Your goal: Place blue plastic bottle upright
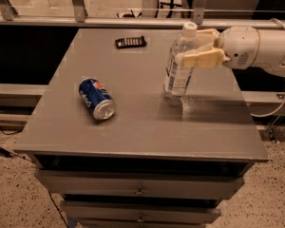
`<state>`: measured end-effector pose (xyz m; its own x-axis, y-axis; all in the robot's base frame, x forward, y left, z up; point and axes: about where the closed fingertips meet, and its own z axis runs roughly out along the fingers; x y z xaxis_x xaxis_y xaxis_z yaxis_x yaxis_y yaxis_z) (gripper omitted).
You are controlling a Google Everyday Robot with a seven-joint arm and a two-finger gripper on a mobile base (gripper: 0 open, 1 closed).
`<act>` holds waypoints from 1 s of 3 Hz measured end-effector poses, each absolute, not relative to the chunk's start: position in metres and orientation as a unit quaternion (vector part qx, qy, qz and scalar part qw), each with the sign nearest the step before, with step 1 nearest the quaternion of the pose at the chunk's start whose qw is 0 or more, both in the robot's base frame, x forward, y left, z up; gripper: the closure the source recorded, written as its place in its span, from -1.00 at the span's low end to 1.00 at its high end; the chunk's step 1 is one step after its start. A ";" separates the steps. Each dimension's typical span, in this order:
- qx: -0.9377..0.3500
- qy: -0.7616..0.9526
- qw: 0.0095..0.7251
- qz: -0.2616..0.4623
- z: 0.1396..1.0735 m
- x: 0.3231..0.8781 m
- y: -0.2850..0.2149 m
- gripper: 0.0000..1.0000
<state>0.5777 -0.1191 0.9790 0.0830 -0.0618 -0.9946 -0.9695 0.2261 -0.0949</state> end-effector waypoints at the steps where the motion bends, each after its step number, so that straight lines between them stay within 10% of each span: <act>1: -0.494 0.550 0.540 0.402 0.973 0.576 -0.111 1.00; 3: -0.522 0.567 0.490 0.408 0.957 0.575 -0.100 0.70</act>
Offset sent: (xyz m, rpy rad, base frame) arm -0.0013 0.0159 -0.0264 -0.1584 0.0901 0.0946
